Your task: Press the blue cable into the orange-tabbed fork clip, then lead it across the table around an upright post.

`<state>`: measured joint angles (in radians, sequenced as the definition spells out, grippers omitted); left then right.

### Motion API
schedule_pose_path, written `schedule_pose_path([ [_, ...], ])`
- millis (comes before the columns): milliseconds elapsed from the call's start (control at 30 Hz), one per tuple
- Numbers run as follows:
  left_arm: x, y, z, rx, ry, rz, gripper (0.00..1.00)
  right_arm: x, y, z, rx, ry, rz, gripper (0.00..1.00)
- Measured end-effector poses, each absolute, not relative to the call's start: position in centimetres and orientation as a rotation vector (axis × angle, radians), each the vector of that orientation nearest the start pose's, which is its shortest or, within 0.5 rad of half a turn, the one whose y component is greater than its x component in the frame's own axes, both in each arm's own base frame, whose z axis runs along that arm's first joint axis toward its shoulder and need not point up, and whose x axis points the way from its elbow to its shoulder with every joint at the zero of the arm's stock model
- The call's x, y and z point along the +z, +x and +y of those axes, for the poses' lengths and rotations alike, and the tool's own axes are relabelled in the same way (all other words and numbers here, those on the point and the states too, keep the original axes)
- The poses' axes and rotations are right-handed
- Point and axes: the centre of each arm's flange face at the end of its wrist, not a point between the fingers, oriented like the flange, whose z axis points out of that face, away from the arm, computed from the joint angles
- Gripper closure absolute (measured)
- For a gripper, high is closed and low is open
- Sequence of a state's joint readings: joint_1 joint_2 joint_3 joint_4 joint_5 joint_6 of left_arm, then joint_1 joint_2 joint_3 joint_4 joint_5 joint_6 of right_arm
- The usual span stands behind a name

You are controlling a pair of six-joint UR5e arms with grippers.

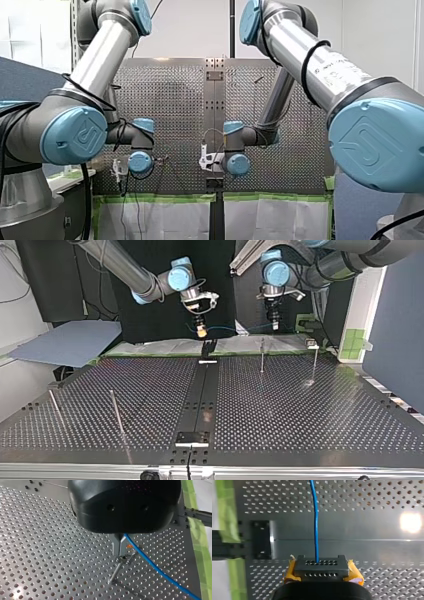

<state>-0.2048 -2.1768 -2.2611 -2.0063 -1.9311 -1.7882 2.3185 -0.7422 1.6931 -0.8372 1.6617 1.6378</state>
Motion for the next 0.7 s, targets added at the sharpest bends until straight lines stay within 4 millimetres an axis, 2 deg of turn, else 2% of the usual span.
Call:
schedule_pose_path([
  [133, 0.5, 39.6, -17.9, 0.015, -0.276, 1.727, 1.00, 2.6, 52.0, -38.8, 1.634, 1.753, -0.932, 1.00],
  [367, -2.0, 39.5, -17.3, 0.030, -0.271, 1.781, 1.00, 2.6, 51.6, -39.7, 1.626, 1.746, -0.931, 1.00],
  [700, -2.0, 42.1, -17.9, -0.031, -0.264, 1.785, 1.00, 1.7, 51.4, -39.9, 1.624, 1.761, -0.925, 1.00],
])
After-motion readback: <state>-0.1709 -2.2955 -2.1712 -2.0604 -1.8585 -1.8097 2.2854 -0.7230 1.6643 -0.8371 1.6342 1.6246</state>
